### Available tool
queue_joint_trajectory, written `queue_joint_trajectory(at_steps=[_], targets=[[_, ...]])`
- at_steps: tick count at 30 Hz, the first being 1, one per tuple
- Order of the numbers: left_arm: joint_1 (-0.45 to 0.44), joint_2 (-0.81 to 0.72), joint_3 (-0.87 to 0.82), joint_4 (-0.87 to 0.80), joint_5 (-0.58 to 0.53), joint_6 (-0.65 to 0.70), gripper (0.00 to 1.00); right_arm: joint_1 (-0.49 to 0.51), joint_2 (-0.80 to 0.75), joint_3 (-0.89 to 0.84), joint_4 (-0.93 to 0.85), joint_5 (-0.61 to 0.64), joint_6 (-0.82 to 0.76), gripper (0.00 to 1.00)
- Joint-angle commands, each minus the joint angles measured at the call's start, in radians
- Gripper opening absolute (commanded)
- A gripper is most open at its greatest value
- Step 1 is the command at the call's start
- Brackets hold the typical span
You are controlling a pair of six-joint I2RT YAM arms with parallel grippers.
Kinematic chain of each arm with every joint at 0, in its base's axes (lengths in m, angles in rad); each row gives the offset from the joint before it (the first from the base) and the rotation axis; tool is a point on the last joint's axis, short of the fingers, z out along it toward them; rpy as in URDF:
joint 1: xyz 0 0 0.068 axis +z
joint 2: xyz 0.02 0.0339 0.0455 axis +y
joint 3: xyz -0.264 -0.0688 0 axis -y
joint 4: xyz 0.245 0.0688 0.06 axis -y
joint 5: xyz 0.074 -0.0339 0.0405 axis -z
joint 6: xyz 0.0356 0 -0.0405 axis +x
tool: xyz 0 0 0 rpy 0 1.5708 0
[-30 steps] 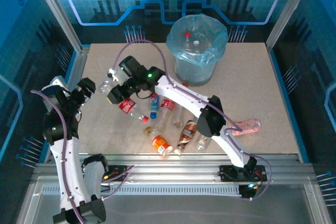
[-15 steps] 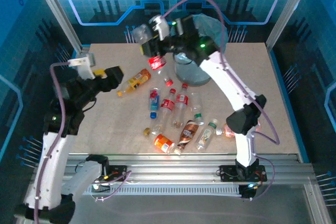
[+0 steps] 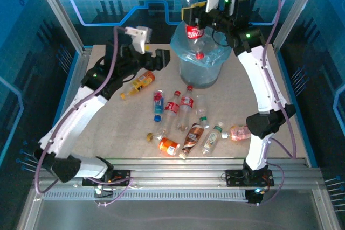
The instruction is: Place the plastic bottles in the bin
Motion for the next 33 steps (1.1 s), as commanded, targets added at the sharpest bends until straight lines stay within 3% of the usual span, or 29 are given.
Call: queue_joint_trajectory(at_steps=[1, 7, 15, 33], targets=[[-0.01, 0.061, 0.058, 0.062, 0.038, 0.052, 0.93, -0.036, 0.045, 0.038, 0.115, 0.035, -0.016, 0.52], [-0.011, 0.172, 0.145, 0.083, 0.056, 0.071, 0.94, -0.095, 0.188, 0.149, 0.178, -0.034, 0.055, 0.51], [-0.011, 0.29, 0.244, 0.051, 0.058, 0.085, 0.94, -0.097, 0.285, 0.13, 0.287, -0.078, 0.01, 0.56], [-0.011, 0.376, 0.279, 0.032, 0.036, 0.082, 0.94, -0.097, 0.238, -0.086, 0.428, -0.061, 0.017, 0.71]])
